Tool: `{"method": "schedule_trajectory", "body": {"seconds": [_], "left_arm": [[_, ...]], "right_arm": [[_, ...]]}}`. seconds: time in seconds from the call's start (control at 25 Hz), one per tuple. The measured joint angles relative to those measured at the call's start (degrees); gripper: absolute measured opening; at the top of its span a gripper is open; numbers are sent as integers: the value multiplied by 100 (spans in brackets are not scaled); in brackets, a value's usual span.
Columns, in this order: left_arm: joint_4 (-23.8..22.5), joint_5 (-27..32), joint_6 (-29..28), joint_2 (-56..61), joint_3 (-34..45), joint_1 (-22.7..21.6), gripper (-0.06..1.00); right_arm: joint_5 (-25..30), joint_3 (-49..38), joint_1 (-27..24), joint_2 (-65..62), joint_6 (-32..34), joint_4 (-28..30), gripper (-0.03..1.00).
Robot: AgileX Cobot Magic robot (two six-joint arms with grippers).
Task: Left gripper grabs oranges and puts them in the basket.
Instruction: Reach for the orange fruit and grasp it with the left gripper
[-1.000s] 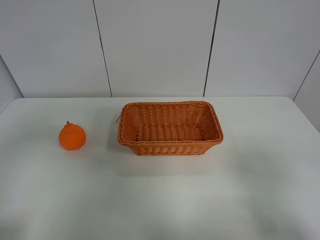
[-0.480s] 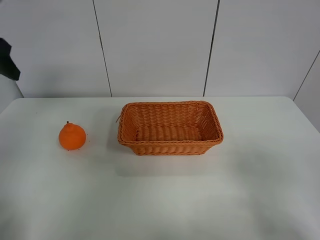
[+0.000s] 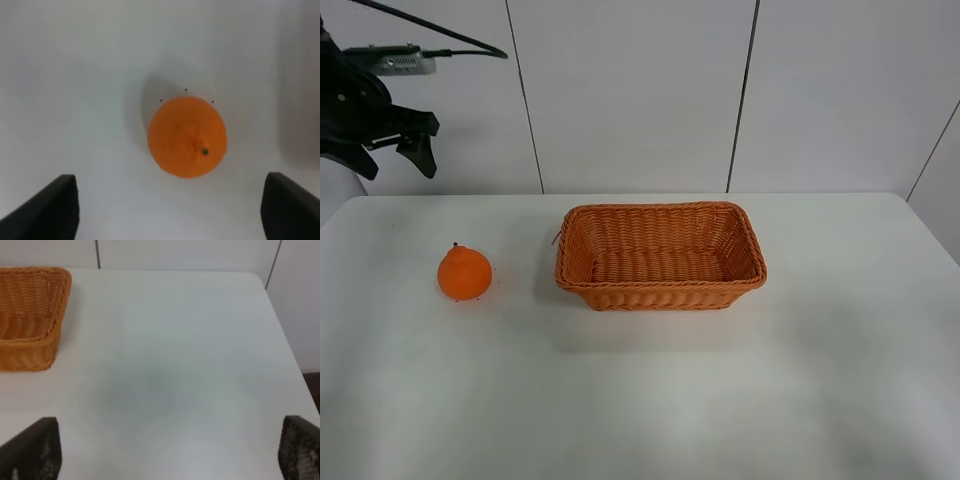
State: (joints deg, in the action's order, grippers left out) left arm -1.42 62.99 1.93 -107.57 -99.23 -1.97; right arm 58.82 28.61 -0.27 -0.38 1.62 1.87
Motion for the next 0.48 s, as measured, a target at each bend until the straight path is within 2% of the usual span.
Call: {"method": "schedule_trajectory", "body": {"seconds": [0.24, 0.48], "left_arm": [[22, 23, 0, -725, -33, 0, 85], [396, 11, 76, -1189, -33, 0, 85]], "right_arm": [[0, 0, 0, 0, 0, 0, 69], [0, 0, 0, 0, 0, 0, 69]]}}
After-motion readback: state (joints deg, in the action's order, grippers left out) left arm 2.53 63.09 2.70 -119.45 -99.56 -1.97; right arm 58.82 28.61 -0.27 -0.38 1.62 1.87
